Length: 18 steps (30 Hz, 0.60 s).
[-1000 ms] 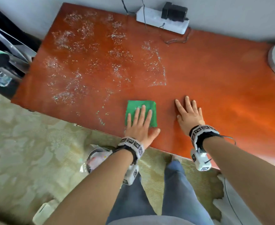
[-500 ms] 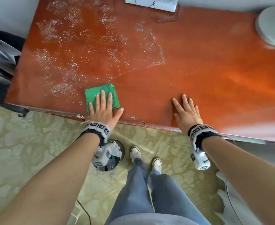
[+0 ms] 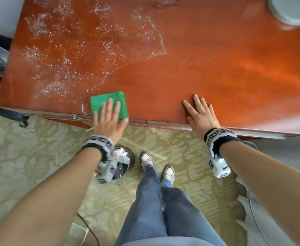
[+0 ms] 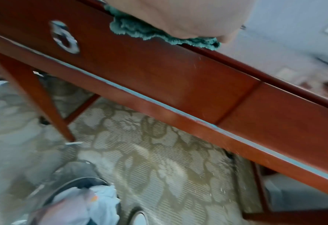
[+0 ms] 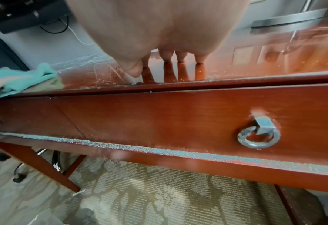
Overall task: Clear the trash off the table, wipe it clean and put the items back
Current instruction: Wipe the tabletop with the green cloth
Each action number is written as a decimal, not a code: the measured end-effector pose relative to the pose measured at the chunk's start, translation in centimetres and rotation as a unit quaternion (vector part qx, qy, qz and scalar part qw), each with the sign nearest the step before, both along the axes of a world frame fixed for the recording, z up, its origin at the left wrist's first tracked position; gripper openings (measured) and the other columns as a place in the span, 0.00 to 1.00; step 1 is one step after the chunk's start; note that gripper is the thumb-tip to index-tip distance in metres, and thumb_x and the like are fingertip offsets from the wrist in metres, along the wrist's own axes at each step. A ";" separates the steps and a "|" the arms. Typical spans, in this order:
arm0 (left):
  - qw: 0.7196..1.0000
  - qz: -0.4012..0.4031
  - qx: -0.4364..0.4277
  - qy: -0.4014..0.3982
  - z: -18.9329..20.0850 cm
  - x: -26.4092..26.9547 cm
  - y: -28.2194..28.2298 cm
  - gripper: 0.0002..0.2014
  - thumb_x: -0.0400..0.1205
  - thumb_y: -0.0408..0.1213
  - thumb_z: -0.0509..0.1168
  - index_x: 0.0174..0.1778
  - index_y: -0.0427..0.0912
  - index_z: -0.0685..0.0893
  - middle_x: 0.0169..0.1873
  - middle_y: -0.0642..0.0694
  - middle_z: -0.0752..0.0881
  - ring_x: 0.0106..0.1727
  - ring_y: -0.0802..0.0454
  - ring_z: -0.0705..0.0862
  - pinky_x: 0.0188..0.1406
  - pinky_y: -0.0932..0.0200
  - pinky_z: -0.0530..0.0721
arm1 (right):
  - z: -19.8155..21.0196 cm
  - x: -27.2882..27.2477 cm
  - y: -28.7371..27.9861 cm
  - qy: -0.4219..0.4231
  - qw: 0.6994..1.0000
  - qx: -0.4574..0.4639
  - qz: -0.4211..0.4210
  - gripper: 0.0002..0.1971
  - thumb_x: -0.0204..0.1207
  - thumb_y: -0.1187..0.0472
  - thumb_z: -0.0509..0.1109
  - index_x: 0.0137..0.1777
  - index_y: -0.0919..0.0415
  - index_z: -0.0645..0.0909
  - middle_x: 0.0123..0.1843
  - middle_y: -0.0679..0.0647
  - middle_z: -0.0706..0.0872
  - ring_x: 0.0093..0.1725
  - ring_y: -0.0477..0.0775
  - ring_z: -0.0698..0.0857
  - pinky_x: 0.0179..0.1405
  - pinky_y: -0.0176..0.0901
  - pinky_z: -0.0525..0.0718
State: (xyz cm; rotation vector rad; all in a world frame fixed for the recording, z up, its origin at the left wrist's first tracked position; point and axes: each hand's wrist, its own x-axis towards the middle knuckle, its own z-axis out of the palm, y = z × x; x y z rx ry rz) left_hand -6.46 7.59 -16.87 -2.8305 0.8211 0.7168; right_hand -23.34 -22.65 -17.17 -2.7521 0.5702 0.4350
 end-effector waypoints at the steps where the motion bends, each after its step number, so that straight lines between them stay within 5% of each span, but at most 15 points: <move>1: 0.999 0.032 0.004 0.008 0.2 0.9 1.3 0.38 0.82 0.69 0.24 0.84 0.53 0.26 0.82 0.49 0.22 0.85 0.46 0.30 0.84 0.33 0.42 | 0.1 -0.2 -0.2 0.003 1.000 0.006 -0.005 0.31 0.88 0.55 0.53 0.87 0.42 0.47 0.89 0.55 0.40 0.88 0.61 0.43 0.85 0.63 0.45; 6: 0.997 0.068 -0.014 0.021 0.2 -1.3 -1.9 0.46 0.78 0.75 0.25 0.85 0.48 0.29 0.83 0.45 0.24 0.86 0.41 0.31 0.83 0.30 0.40 | 0.1 -0.5 -0.1 0.008 1.000 0.015 -0.011 0.30 0.88 0.54 0.52 0.87 0.41 0.48 0.89 0.54 0.40 0.88 0.61 0.42 0.85 0.63 0.44; 12: 0.988 -0.135 -0.060 0.052 -0.3 -11.8 -11.6 0.41 0.83 0.71 0.29 0.86 0.49 0.30 0.83 0.47 0.23 0.84 0.45 0.26 0.84 0.33 0.36 | 0.7 -0.6 -0.6 0.012 0.999 0.030 -0.009 0.29 0.88 0.54 0.52 0.87 0.41 0.50 0.89 0.53 0.40 0.88 0.59 0.43 0.86 0.61 0.45; 16: 0.987 -0.145 -0.065 0.037 -0.7 -9.9 -10.5 0.34 0.86 0.65 0.28 0.85 0.55 0.30 0.83 0.52 0.23 0.84 0.51 0.26 0.85 0.36 0.40 | 0.9 -0.9 -2.2 0.021 0.999 0.029 -0.017 0.29 0.87 0.54 0.52 0.87 0.38 0.50 0.89 0.52 0.40 0.88 0.58 0.43 0.85 0.63 0.46; 18: 0.996 -0.075 -0.051 0.021 -0.7 -6.9 -8.5 0.34 0.86 0.65 0.27 0.85 0.54 0.28 0.82 0.51 0.22 0.84 0.50 0.27 0.85 0.36 0.40 | 0.9 -1.1 -3.2 0.026 0.999 0.022 -0.026 0.29 0.88 0.54 0.51 0.86 0.37 0.49 0.89 0.52 0.39 0.88 0.58 0.42 0.85 0.64 0.46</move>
